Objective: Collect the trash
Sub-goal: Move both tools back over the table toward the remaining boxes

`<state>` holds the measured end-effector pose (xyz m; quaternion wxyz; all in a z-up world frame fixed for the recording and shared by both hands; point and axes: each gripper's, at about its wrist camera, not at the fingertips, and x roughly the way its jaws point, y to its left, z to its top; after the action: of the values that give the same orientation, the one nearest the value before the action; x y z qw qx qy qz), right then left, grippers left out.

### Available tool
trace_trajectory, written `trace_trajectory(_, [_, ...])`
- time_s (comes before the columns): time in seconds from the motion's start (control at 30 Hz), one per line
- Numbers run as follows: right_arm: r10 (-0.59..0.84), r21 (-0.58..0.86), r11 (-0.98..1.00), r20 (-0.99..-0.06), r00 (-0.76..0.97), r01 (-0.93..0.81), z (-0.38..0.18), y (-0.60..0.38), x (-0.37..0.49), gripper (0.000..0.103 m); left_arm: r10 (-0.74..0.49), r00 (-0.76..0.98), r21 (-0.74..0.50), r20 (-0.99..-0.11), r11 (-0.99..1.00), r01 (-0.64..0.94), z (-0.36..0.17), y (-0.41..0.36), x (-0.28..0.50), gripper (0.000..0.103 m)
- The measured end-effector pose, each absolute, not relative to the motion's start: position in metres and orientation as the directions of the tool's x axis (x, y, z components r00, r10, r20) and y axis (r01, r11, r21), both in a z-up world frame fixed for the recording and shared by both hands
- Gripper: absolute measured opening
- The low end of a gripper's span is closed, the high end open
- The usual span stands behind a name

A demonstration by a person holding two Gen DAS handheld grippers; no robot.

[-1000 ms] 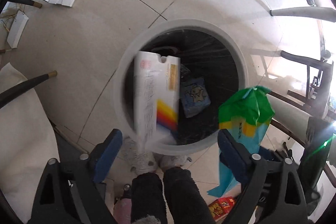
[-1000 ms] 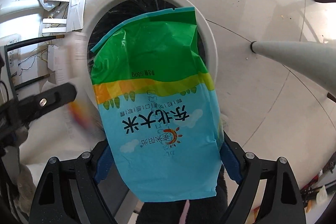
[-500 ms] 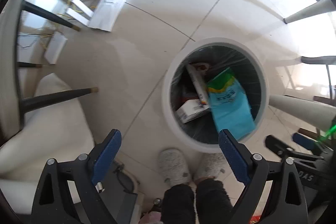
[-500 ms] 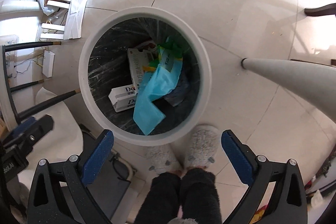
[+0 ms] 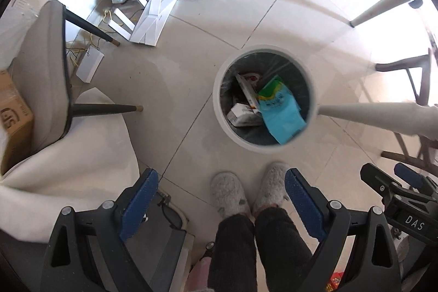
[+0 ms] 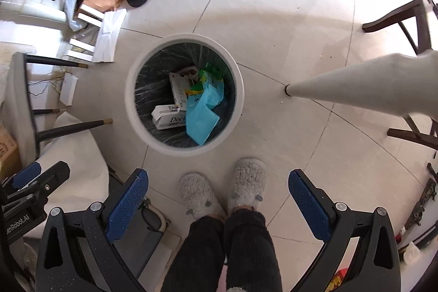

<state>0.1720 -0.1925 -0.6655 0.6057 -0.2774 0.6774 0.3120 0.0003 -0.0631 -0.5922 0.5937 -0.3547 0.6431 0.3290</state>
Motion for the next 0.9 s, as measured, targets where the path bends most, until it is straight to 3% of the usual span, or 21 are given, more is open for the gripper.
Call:
trace_trajectory(0.6, [0.142,0.131,0.656,-0.989,-0.049,-0.743,-0.386,-0.263,0.135,0.103,0.027,0.080,-0.050,-0.996,0.575,-0.817,-0.354,-0.105,-0.023,0.095])
trace_trajectory(0.9, [0.236,0.184,0.627,-0.971,-0.041,-0.757,-0.288,-0.264,0.123,0.103,0.143,0.149,-0.042,-0.979,0.566,-0.823,-0.271,-0.099,-0.031,0.095])
